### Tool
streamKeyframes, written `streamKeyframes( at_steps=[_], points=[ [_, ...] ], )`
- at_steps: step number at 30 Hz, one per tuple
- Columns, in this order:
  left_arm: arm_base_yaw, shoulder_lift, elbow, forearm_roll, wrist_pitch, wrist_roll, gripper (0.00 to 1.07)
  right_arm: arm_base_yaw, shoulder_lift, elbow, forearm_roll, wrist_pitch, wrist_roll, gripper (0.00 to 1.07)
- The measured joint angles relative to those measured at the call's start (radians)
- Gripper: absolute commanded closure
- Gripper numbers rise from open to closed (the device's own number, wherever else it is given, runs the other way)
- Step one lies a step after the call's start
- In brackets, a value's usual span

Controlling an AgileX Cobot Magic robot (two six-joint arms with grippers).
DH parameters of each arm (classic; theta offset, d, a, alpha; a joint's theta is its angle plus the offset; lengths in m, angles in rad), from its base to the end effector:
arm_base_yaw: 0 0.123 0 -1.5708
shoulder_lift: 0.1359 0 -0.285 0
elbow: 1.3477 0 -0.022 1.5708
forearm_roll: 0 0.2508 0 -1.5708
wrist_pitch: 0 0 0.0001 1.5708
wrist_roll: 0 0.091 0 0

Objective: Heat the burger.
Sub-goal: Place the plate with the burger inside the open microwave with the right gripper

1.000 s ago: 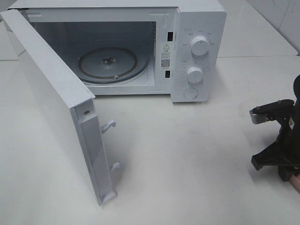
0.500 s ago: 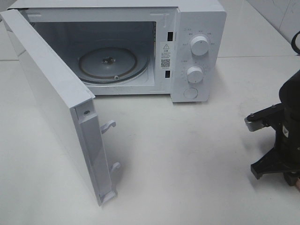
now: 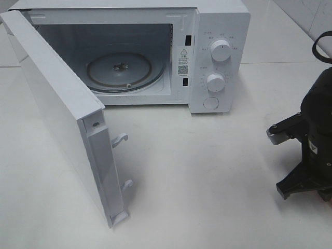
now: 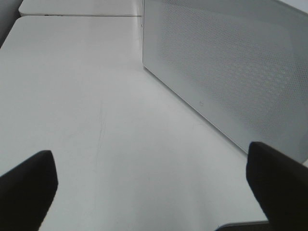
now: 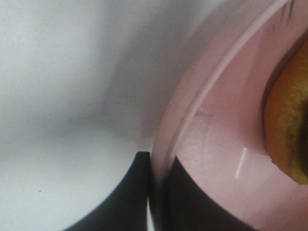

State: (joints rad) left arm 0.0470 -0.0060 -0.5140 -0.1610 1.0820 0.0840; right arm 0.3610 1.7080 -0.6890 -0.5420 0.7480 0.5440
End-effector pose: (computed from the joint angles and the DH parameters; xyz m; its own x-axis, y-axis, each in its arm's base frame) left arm -0.0083 -0.0133 0.2802 -0.4512 -0.0134 -0.8923 0.0831 0.9949 -0.0570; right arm 0.2370 0.0553 0.1241 -0.9711 -0.2385 -0.0125 -0.2190 0.9100 -0.3520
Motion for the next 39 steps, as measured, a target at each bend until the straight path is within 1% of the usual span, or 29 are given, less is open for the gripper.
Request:
streamKeyframes(
  at_steps=[4, 8, 15, 16, 17, 19, 20, 21, 23, 24, 25, 26, 28, 29, 31, 32, 33, 34, 36, 37, 38, 39],
  points=[
    [0.0, 0.0, 0.0, 0.0, 0.0, 0.0, 0.04, 0.047, -0.031, 0.002, -0.018, 0.023, 0.012, 1.07],
    [0.0, 0.0, 0.0, 0.0, 0.0, 0.0, 0.04, 0.071, -0.055, 0.002, -0.03, 0.048, 0.015, 1.07],
    [0.0, 0.0, 0.0, 0.0, 0.0, 0.0, 0.04, 0.148, -0.124, 0.002, -0.064, 0.119, 0.027, 1.07],
    [0.0, 0.0, 0.0, 0.0, 0.0, 0.0, 0.04, 0.148, -0.124, 0.002, -0.064, 0.119, 0.027, 1.07],
    [0.0, 0.0, 0.0, 0.0, 0.0, 0.0, 0.04, 0.173, -0.138, 0.002, -0.067, 0.134, 0.027, 1.07],
    [0.0, 0.0, 0.0, 0.0, 0.0, 0.0, 0.04, 0.186, -0.145, 0.004, -0.068, 0.142, 0.027, 1.07],
    [0.0, 0.0, 0.0, 0.0, 0.0, 0.0, 0.04, 0.211, -0.164, 0.013, -0.069, 0.147, 0.027, 1.07],
    [0.0, 0.0, 0.0, 0.0, 0.0, 0.0, 0.04, 0.211, -0.164, 0.013, -0.069, 0.147, 0.027, 1.07],
    [0.0, 0.0, 0.0, 0.0, 0.0, 0.0, 0.04, 0.254, -0.195, 0.026, -0.071, 0.162, 0.027, 1.07],
    [0.0, 0.0, 0.0, 0.0, 0.0, 0.0, 0.04, 0.254, -0.195, 0.026, -0.071, 0.162, 0.027, 1.07],
    [0.0, 0.0, 0.0, 0.0, 0.0, 0.0, 0.04, 0.286, -0.211, 0.033, -0.072, 0.178, 0.027, 1.07],
    [0.0, 0.0, 0.0, 0.0, 0.0, 0.0, 0.04, 0.286, -0.211, 0.033, -0.072, 0.178, 0.027, 1.07],
    [0.0, 0.0, 0.0, 0.0, 0.0, 0.0, 0.04, 0.329, -0.235, 0.041, -0.077, 0.201, 0.027, 1.07],
    [0.0, 0.0, 0.0, 0.0, 0.0, 0.0, 0.04, 0.329, -0.235, 0.041, -0.077, 0.201, 0.027, 1.07],
    [0.0, 0.0, 0.0, 0.0, 0.0, 0.0, 0.04, 0.368, -0.261, 0.047, -0.081, 0.214, 0.027, 1.07],
    [0.0, 0.0, 0.0, 0.0, 0.0, 0.0, 0.04, 0.368, -0.261, 0.047, -0.081, 0.214, 0.027, 1.07],
    [0.0, 0.0, 0.0, 0.0, 0.0, 0.0, 0.04, 0.396, -0.273, 0.053, -0.084, 0.218, 0.026, 1.07],
    [0.0, 0.0, 0.0, 0.0, 0.0, 0.0, 0.04, 0.396, -0.273, 0.053, -0.084, 0.218, 0.026, 1.07],
    [0.0, 0.0, 0.0, 0.0, 0.0, 0.0, 0.04, 0.435, -0.287, 0.065, -0.084, 0.229, 0.026, 1.07],
    [0.0, 0.0, 0.0, 0.0, 0.0, 0.0, 0.04, 0.435, -0.287, 0.065, -0.084, 0.229, 0.026, 1.07],
    [0.0, 0.0, 0.0, 0.0, 0.0, 0.0, 0.04, 0.461, -0.294, 0.074, -0.084, 0.241, 0.026, 1.07],
    [0.0, 0.0, 0.0, 0.0, 0.0, 0.0, 0.04, 0.461, -0.294, 0.074, -0.084, 0.241, 0.026, 1.07]
  ],
)
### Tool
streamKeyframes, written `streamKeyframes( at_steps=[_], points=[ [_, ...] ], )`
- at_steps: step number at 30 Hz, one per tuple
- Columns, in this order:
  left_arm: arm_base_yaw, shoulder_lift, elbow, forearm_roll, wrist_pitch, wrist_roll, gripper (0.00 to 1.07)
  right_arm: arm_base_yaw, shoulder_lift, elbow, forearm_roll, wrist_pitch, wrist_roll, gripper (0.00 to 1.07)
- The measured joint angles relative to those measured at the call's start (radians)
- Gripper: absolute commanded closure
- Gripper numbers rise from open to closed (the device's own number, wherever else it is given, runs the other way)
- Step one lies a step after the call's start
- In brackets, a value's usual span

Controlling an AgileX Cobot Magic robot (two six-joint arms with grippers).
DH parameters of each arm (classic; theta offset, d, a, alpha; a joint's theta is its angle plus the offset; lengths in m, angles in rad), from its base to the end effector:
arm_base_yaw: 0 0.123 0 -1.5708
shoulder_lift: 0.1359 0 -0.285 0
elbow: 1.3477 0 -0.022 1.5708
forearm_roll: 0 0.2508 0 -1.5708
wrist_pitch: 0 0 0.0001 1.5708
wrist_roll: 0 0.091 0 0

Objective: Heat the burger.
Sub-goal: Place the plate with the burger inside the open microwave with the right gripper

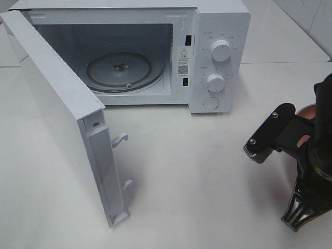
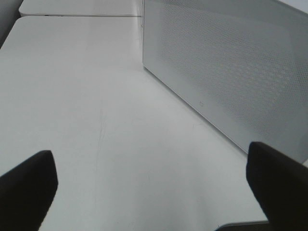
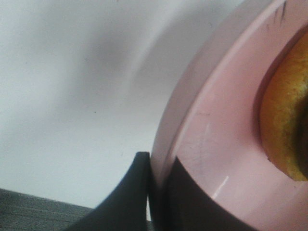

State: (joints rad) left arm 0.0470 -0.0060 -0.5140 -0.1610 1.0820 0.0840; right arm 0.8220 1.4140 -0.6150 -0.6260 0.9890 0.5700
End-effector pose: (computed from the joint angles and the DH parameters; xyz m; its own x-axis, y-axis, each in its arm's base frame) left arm -0.0083 -0.0133 0.2802 -0.4512 -0.0134 -0.8923 0.0831 0.9949 -0.0570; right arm 0.1660 0.1131 0.1815 -0.7916 -0.6076 -0.0638 -0.5071 0.7118 -0.4860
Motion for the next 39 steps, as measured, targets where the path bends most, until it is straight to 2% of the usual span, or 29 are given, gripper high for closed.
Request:
streamKeyframes(
  at_steps=[17, 20, 22, 25, 27, 32, 39],
  points=[
    [0.0, 0.0, 0.0, 0.0, 0.0, 0.0, 0.04, 0.215, -0.05, 0.056, 0.001, 0.067, -0.019, 1.07],
    [0.0, 0.0, 0.0, 0.0, 0.0, 0.0, 0.04, 0.261, -0.066, 0.058, 0.001, 0.083, -0.02, 1.07],
    [0.0, 0.0, 0.0, 0.0, 0.0, 0.0, 0.04, 0.325, -0.089, 0.074, -0.001, 0.086, -0.025, 1.07],
    [0.0, 0.0, 0.0, 0.0, 0.0, 0.0, 0.04, 0.339, -0.092, 0.081, -0.001, 0.086, -0.026, 1.07],
    [0.0, 0.0, 0.0, 0.0, 0.0, 0.0, 0.04, 0.4, -0.101, 0.11, 0.001, 0.089, -0.033, 1.07],
    [0.0, 0.0, 0.0, 0.0, 0.0, 0.0, 0.04, 0.458, -0.102, 0.114, 0.002, 0.095, -0.056, 1.07],
    [0.0, 0.0, 0.0, 0.0, 0.0, 0.0, 0.04, 0.492, -0.102, 0.114, 0.001, 0.092, -0.133, 1.07]
  ],
)
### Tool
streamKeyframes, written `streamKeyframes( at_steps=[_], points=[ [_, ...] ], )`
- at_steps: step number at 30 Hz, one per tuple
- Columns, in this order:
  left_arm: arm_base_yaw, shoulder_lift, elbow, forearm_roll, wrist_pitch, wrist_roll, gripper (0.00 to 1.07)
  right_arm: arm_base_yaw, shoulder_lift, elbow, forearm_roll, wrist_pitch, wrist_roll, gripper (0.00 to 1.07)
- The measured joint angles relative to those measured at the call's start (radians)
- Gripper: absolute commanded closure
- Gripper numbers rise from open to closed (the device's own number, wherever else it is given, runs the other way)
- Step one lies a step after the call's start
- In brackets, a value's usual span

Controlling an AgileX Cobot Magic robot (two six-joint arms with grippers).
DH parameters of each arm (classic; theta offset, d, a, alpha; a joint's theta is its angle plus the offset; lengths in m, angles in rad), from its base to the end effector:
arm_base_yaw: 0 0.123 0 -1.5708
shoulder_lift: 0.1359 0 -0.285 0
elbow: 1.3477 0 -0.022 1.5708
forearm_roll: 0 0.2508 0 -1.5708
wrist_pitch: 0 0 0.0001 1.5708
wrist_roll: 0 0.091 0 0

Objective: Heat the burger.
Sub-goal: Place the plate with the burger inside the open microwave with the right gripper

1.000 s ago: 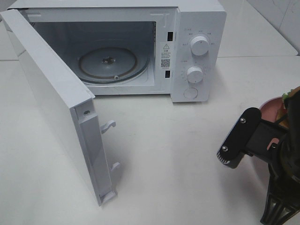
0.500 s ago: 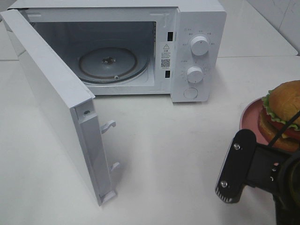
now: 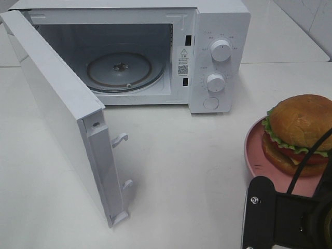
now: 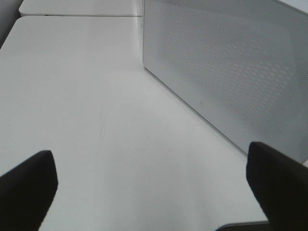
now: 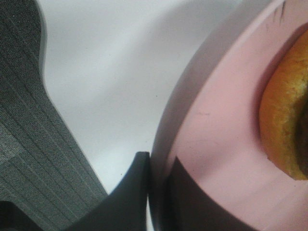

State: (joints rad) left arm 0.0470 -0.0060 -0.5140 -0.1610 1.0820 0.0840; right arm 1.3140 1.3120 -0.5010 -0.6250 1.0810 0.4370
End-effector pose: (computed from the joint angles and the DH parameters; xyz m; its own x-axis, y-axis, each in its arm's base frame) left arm -0.0083 -0.0133 0.2802 -0.4512 -0.0134 -0.8923 0.0831 0.9949 -0.0570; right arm 0.0852 0.1393 0.1791 -0.3427 -0.9356 0.0849 -0.8143 0.2507 -0.5236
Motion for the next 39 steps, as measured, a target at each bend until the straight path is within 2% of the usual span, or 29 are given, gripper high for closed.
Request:
streamKeyframes(
  at_steps=[16, 27, 32, 33, 39],
  points=[
    [0.0, 0.0, 0.0, 0.0, 0.0, 0.0, 0.04, 0.0, 0.0, 0.0, -0.113, -0.093, -0.225, 1.07],
    [0.0, 0.0, 0.0, 0.0, 0.0, 0.0, 0.04, -0.002, 0.0, 0.007, -0.158, -0.162, -0.293, 1.07],
    [0.0, 0.0, 0.0, 0.0, 0.0, 0.0, 0.04, -0.085, 0.0, 0.007, -0.159, -0.232, -0.333, 1.07],
    [0.0, 0.0, 0.0, 0.0, 0.0, 0.0, 0.04, -0.124, 0.0, 0.007, -0.162, -0.249, -0.369, 1.07],
    [0.0, 0.0, 0.0, 0.0, 0.0, 0.0, 0.04, -0.23, 0.0, 0.007, -0.167, -0.323, -0.526, 1.07]
  ],
)
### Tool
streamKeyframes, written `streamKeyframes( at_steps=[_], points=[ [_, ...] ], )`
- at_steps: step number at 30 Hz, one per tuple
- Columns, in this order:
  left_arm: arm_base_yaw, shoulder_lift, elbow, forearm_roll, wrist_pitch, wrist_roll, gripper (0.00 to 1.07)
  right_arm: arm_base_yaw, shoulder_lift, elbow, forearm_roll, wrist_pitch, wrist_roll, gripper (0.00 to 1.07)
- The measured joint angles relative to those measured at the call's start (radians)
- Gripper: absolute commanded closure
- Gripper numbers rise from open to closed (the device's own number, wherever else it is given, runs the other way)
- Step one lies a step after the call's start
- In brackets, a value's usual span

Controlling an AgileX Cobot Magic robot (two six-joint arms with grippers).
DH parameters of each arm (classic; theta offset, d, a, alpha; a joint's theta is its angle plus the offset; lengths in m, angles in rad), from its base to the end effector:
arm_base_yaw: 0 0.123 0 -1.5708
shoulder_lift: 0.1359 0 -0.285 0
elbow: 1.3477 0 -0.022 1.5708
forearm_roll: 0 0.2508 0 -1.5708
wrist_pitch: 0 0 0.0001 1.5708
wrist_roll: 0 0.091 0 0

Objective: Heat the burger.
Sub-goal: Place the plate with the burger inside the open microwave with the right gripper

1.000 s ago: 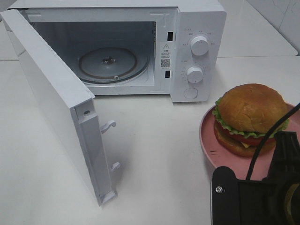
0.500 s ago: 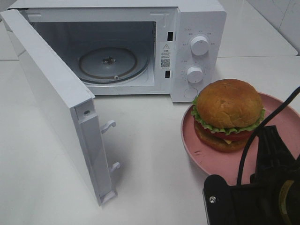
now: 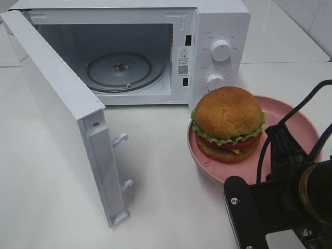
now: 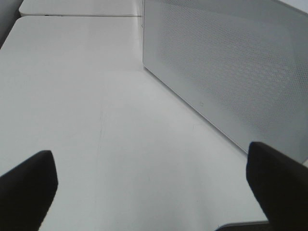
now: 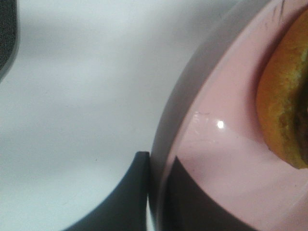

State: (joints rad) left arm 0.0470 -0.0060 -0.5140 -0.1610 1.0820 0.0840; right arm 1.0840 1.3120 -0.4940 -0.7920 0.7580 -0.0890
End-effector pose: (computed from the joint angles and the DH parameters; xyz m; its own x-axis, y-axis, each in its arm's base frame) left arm -0.0083 -0.0133 0.2802 -0.4512 -0.0134 -0.8923 0.0831 0.9949 -0.0570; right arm 0.1266 0.1438 0.1780 0.1328 -0.9831 0.1258 -0.8346 -0.1794 -0.5209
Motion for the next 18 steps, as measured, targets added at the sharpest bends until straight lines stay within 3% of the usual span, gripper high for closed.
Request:
streamKeyframes(
  at_steps=[8, 10, 13, 15, 18],
  points=[
    [0.0, 0.0, 0.0, 0.0, 0.0, 0.0, 0.04, -0.114, 0.0, 0.0, -0.011, -0.09, -0.154, 1.07],
    [0.0, 0.0, 0.0, 0.0, 0.0, 0.0, 0.04, -0.18, 0.0, 0.0, -0.012, -0.16, -0.247, 1.07],
    [0.0, 0.0, 0.0, 0.0, 0.0, 0.0, 0.04, -0.193, 0.0, 0.0, -0.013, -0.175, -0.264, 1.07],
    [0.0, 0.0, 0.0, 0.0, 0.0, 0.0, 0.04, -0.257, 0.0, 0.0, -0.018, -0.214, -0.32, 1.07],
    [0.0, 0.0, 0.0, 0.0, 0.0, 0.0, 0.04, -0.269, 0.0, 0.0, -0.018, -0.221, -0.338, 1.07]
  ],
)
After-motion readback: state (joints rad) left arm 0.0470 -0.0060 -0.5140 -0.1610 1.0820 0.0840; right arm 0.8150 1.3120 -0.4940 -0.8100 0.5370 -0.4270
